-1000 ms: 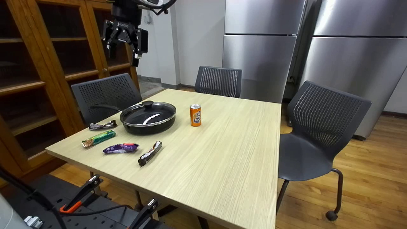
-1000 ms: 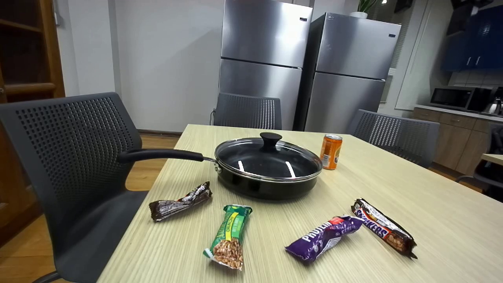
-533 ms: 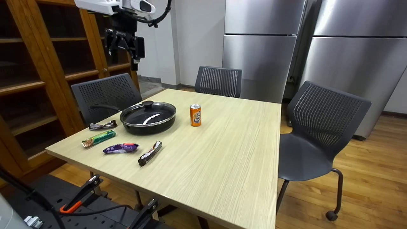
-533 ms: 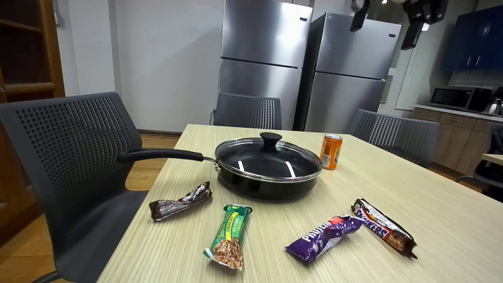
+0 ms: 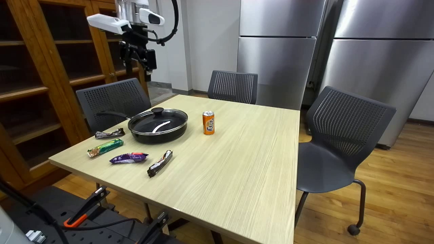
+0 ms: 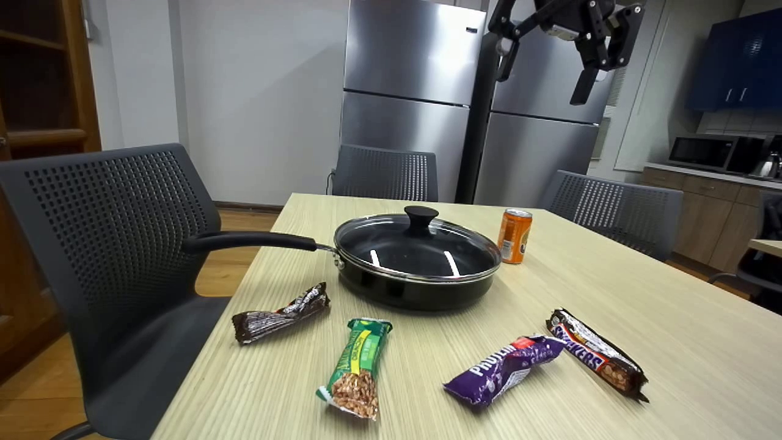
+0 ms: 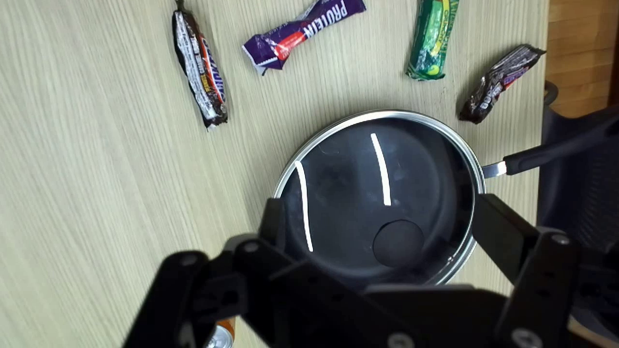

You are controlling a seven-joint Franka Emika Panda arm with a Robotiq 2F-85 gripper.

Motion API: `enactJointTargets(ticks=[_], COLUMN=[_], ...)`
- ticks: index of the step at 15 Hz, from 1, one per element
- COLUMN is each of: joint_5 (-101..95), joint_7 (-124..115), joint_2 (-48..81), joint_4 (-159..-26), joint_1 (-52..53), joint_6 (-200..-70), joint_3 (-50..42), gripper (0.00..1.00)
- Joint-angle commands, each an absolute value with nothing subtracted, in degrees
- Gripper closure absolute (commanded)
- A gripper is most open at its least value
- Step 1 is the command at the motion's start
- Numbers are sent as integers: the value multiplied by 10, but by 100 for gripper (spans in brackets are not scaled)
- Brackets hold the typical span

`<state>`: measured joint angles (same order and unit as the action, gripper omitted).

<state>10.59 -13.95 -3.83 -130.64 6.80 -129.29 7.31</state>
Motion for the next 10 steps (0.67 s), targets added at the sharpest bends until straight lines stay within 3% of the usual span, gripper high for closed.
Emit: enactJointTargets(ticks=[1,10], joint_5=[73,82], joint_7=[-194,-174], joint_2=[3,-4], joint_4=[-1274,-1292], joint_1=[70,69], joint_6=[-1321,-1321], joint_3=[79,73], gripper=[0,0])
